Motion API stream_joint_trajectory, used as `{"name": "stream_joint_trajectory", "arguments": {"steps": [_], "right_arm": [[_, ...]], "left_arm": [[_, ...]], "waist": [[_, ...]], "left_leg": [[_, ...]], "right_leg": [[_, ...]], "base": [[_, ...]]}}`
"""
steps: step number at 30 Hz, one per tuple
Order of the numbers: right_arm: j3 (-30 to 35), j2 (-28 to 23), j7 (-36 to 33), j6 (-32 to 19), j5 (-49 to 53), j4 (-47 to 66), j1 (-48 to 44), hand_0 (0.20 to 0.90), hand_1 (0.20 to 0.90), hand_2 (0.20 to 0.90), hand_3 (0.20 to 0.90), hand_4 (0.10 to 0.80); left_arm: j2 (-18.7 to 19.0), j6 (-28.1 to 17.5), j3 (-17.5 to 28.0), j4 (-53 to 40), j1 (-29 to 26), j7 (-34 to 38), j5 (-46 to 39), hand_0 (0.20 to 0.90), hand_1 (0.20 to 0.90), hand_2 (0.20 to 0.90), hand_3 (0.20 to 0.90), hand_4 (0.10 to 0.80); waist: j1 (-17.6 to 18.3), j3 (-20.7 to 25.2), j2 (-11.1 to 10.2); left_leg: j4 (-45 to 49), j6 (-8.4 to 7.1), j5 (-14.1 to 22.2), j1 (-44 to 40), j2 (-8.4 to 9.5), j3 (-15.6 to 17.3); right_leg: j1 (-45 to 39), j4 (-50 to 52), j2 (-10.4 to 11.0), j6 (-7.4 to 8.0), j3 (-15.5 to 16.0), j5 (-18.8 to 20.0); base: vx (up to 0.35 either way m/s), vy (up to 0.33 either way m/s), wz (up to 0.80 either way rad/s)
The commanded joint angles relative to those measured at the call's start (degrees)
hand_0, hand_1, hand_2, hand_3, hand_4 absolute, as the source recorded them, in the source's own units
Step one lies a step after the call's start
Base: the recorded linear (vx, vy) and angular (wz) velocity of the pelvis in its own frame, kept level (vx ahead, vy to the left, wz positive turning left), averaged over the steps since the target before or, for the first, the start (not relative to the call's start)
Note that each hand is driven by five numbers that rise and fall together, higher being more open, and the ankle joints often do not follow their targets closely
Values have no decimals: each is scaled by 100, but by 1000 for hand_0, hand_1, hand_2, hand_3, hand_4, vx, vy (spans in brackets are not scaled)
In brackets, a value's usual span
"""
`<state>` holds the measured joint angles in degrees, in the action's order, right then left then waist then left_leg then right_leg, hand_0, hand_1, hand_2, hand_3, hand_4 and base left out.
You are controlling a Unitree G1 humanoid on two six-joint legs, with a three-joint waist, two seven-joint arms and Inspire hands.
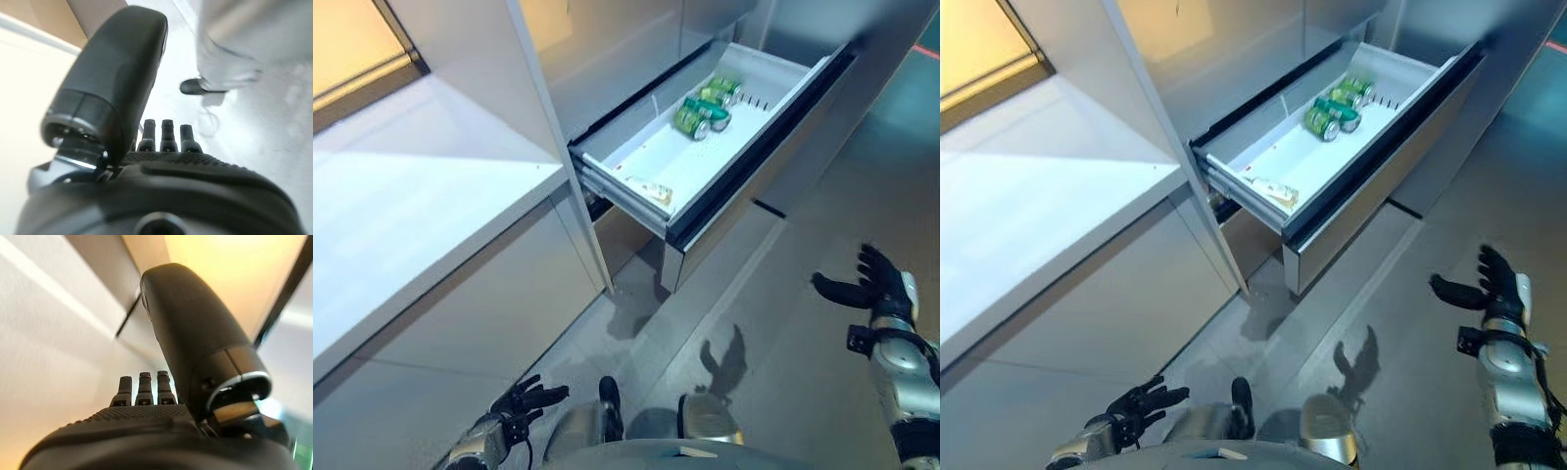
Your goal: Put drinks into fridge and close the fridge
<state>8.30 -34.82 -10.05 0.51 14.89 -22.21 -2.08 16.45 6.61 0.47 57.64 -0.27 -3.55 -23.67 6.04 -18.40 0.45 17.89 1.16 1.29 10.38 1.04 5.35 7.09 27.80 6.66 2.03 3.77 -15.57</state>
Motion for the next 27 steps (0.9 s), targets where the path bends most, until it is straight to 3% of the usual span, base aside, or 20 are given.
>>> {"name": "stream_joint_trajectory", "arguments": {"steps": [1, 8, 14, 27], "right_arm": [[-354, -423, 86, -838, 110, 460, -1177, 900, 900, 900, 900, 800], [-1385, -454, 339, -840, 39, 498, -2558, 900, 900, 900, 900, 800], [-2051, -381, 582, -840, 54, 262, -3577, 900, 900, 900, 900, 800], [-3171, 572, 588, -774, 928, -754, -5622, 900, 900, 900, 900, 800]], "left_arm": [[309, -20, -344, -63, -200, 148, -274, 900, 900, 900, 900, 800], [400, 0, -597, -143, -680, 343, -490, 900, 900, 900, 900, 800], [324, -5, -766, -168, -859, 433, -458, 900, 900, 900, 900, 800], [167, 66, -1122, -99, -1044, 365, -609, 900, 900, 900, 900, 800]], "waist": [[-255, 7, -49], [-413, -488, -18], [-613, -631, 6], [-1178, -654, 133]], "left_leg": [[1348, 356, 1422, 312, 145, -112], [1945, 387, 1457, 988, 212, -192], [2421, 431, 1614, 1259, 282, -208], [2672, 437, 1704, 1157, 357, -327]], "right_leg": [[522, 295, -182, -468, 208, 280], [1200, 969, -172, -559, 194, 160], [1477, 1430, -112, -611, 226, 14], [1293, 1648, 109, -632, 355, -52]], "base": [[-206, -12, 10], [-131, 10, 5], [-13, 13, 1], [79, 21, 7]]}}
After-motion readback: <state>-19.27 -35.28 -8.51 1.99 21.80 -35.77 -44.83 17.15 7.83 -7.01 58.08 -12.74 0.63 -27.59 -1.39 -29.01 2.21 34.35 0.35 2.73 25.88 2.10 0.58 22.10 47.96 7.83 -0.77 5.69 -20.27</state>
